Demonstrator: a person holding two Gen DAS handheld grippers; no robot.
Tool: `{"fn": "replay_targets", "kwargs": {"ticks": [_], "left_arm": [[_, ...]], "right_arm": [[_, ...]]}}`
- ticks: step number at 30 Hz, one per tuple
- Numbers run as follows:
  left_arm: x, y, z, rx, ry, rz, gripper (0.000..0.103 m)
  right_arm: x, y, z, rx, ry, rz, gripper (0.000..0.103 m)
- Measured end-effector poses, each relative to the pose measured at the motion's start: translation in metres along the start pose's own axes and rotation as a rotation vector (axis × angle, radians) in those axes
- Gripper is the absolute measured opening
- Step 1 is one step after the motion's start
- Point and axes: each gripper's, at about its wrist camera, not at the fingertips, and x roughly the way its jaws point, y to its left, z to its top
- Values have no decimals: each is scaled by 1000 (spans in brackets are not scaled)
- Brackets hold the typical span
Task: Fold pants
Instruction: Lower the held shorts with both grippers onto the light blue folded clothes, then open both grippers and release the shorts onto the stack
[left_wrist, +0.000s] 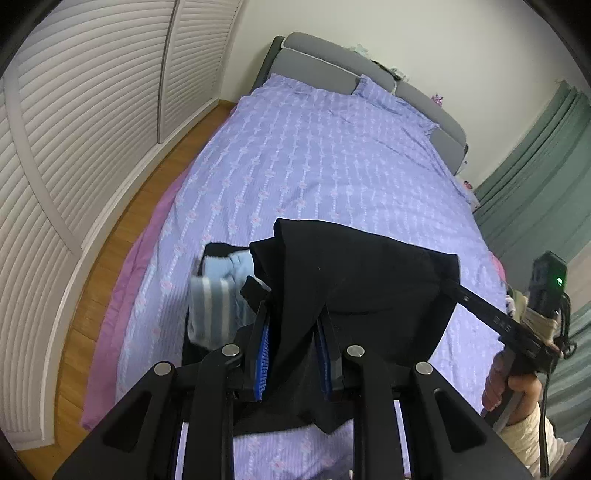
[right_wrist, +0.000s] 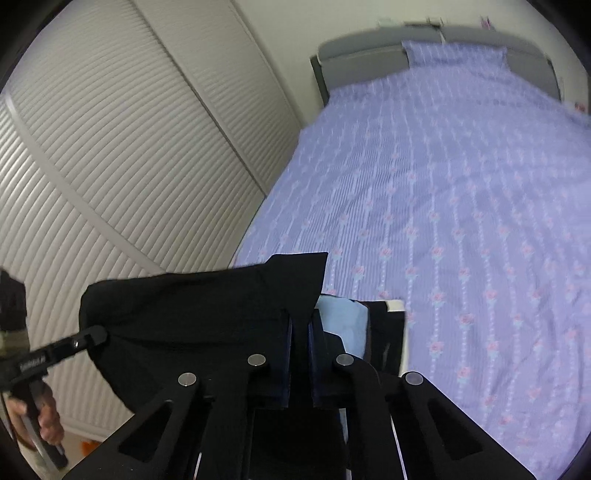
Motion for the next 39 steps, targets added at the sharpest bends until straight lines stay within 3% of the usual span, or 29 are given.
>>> {"fn": "replay_targets", "kwargs": {"ticks": [11,15,19,23,28,34,39], "left_arm": [[-56,-21,-46,-4,-51,-48,22],[-85,-35,-31,46,-112,-73,22],[-98,-47,4,103,-151,-79,22],[-73,-39,41,87,-104,-73,22],[-2,-12,68,30,-11,-12,22],[48,10,73,-39,56,17,23],[68,18,76,-33,68,60,24]], "right_arm": [[-85,24,-27,-16,-81,11,8],[-109,32,-12,-5,-126,13,8],[-120,36,21,3,-150,4,8],[-95,32,51,20,-92,-44,8],[-25,12,75,55,45,-75,8],[44,-10,73,81,150,-118,8],[70,-17,70,73,167,-144,8]]}}
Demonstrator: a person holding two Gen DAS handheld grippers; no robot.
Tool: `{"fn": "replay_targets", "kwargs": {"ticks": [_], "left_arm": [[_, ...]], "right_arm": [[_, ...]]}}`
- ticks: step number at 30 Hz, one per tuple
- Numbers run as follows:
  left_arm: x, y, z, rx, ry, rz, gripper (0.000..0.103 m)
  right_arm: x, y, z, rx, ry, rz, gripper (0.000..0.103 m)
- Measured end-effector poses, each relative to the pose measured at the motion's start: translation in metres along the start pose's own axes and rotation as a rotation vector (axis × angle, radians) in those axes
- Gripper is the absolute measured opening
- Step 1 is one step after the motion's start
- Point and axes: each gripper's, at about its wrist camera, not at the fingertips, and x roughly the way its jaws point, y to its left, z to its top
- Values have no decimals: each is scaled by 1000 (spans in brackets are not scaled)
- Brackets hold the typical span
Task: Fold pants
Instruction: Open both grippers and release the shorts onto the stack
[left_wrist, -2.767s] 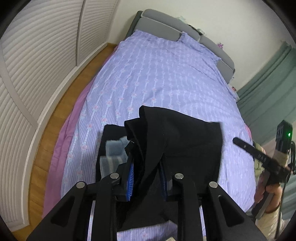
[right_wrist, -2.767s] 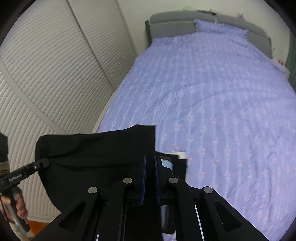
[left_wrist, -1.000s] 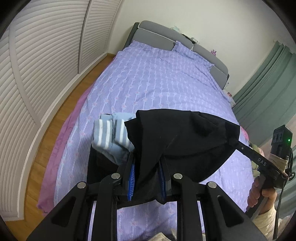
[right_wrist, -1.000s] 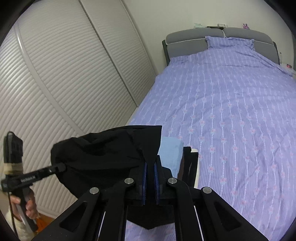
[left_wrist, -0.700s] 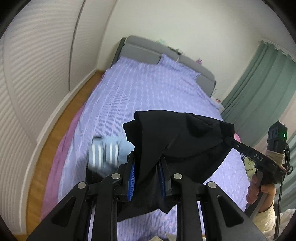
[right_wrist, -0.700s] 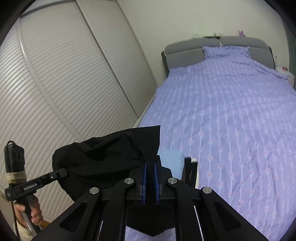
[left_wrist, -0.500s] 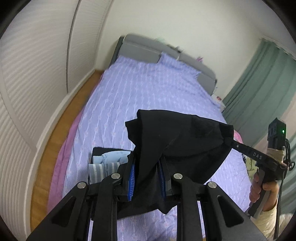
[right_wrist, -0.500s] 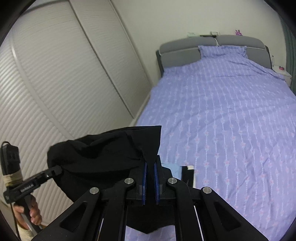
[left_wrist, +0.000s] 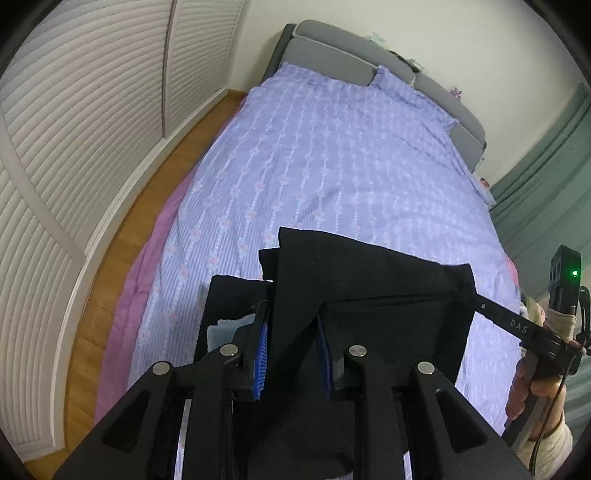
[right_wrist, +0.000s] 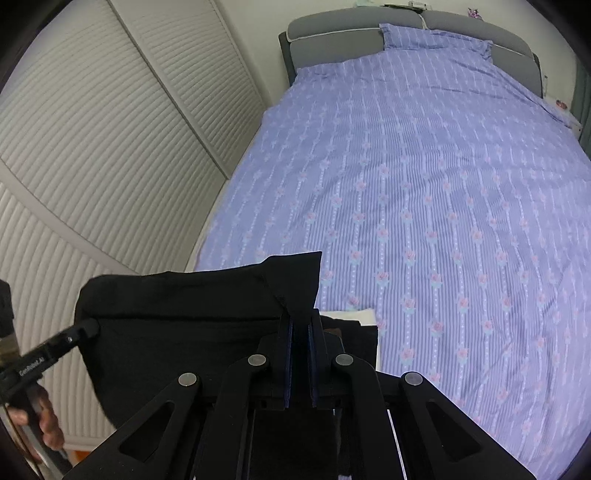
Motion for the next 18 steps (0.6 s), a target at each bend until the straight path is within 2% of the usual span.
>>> {"fn": "replay_targets", "kwargs": {"ticks": [3,7,9,11,12,14,15,16,18], "left_arm": [[11,6,3,-24,12,34,29],[25,11,7,3,35,155,44],[24,9,8,26,18,220,45],[22,9,9,41,-8,283,55],[19,9,9,42,-22,308,59],[15,9,7,58,-41,333,60],[13,7,7,70,-49,348,62],[13,6,7,81,-52,358,65],[10,1,8,115,-67,388,68]], "right_arm": [[14,-3,6,-1,20,-24,8],[37,-7,11,-6,60,-70,9],[44,-7,10,-6,74,-82,9],[51,-8,10,-16,85,-102,9],[55,-8,10,-18,97,-114,12],[62,-10,10,-22,117,-152,29],[61,-10,10,-22,119,-168,46],[62,-11,10,-20,113,-184,54],[60,-15,11,-12,92,-209,57]]}}
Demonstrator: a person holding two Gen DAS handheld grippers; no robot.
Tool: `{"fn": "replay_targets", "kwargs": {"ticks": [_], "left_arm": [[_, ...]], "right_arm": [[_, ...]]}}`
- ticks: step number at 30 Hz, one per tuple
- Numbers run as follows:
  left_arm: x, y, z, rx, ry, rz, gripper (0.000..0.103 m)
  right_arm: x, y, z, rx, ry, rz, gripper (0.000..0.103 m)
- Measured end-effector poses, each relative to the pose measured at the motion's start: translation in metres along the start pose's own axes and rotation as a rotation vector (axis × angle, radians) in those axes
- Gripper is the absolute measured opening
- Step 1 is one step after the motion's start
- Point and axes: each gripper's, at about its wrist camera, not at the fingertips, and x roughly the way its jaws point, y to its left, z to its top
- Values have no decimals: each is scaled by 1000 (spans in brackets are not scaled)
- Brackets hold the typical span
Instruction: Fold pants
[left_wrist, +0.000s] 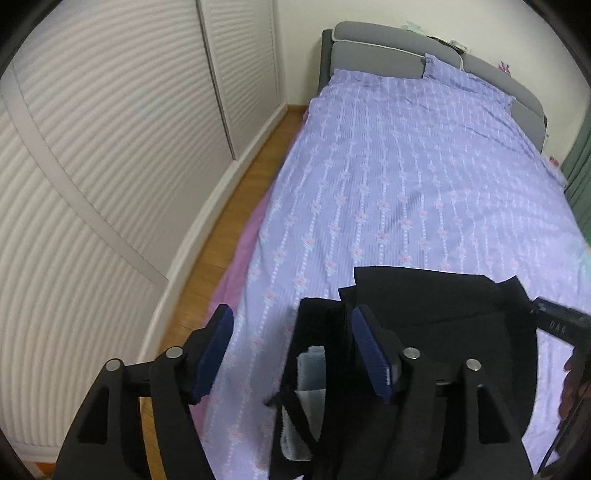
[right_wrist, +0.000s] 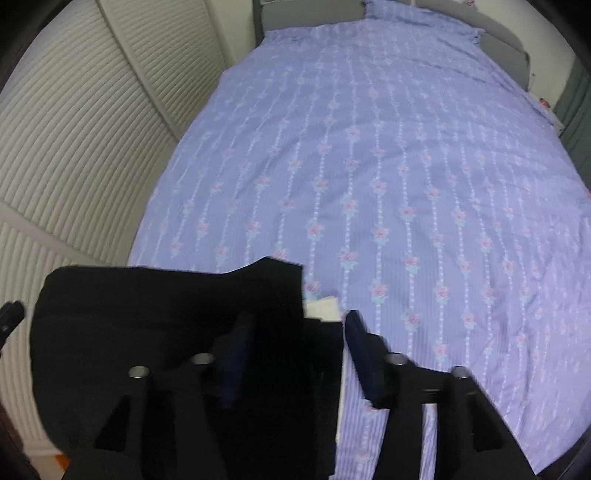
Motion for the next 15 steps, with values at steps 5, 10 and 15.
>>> {"fn": "replay_targets", "kwargs": {"ticks": [5,10,15], "left_arm": [[-11,-11,-2,51,-25,31,70],[-42,-24,-12,64,-79,-23,73],[-94,-47,-34,124,-188,-88,89]], "right_arm": [[-26,-20,-3,58,-71,-5,63],[-84,-32,-25,9,-213,5,78],[-156,-44,-67,-72,-382,10,89]]}}
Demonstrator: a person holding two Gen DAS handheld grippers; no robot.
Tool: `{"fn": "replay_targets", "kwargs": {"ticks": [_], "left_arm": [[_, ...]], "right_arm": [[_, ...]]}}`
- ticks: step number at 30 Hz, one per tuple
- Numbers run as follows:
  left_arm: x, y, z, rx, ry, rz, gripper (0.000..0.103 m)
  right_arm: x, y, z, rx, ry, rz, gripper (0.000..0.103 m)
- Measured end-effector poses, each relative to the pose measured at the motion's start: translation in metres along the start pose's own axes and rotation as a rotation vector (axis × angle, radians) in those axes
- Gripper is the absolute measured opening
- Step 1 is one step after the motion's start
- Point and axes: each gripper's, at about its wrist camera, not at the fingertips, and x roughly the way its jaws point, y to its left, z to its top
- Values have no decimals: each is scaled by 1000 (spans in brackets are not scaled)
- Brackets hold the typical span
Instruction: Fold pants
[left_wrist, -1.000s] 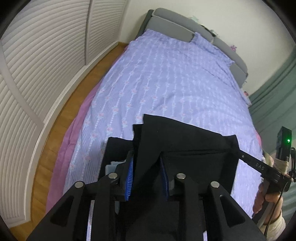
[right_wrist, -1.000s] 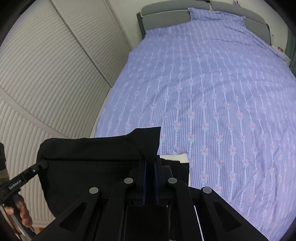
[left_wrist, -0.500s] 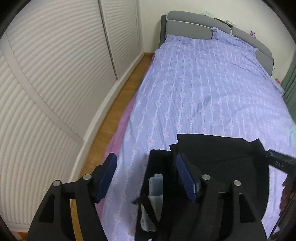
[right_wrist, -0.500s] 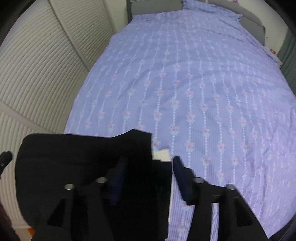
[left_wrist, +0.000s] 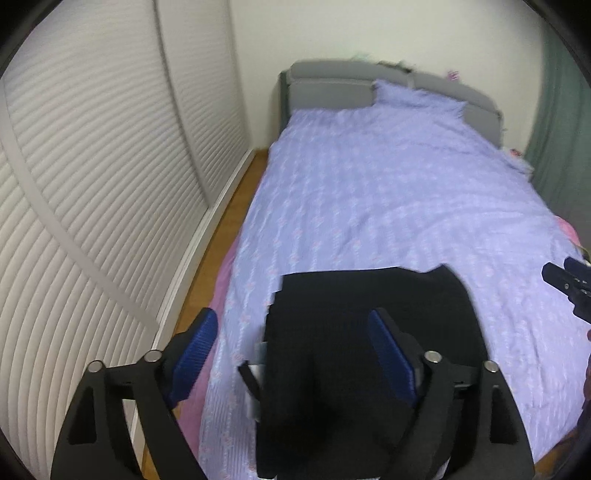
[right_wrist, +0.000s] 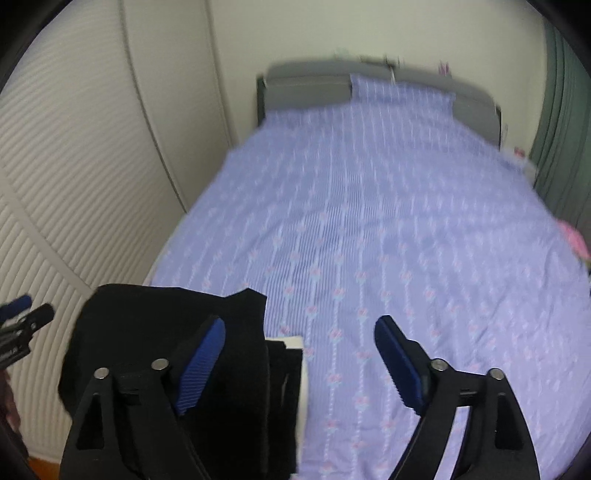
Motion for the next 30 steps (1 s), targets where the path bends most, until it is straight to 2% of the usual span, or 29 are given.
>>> {"fn": "replay_targets", "kwargs": {"ticks": [3,6,10,17,27,30], "left_arm": [[-34,-18,-7,17,-61,-27,97],[-65,-39,-18,36,-108,-52,101],[-108,-72,-38,57,-149,-74,102],[-171,-143,-77,103,-206,-66,103],[-248,-246,-146,83,-232,-88,103],[-272,-276,-170,85,-234,-84,103]], "right_arm": [[-42,-9,-12,-14,-66,9,91],[-77,-21,-26,-2,-100,7,92],[-119,-39,-51,27,-127,-1,92],[-186,-90,-99,73,-153,-11,92],[-276,-172,-170,55,-172,-27,92],[-300,-197,-192,59,-169,-5,92]]}}
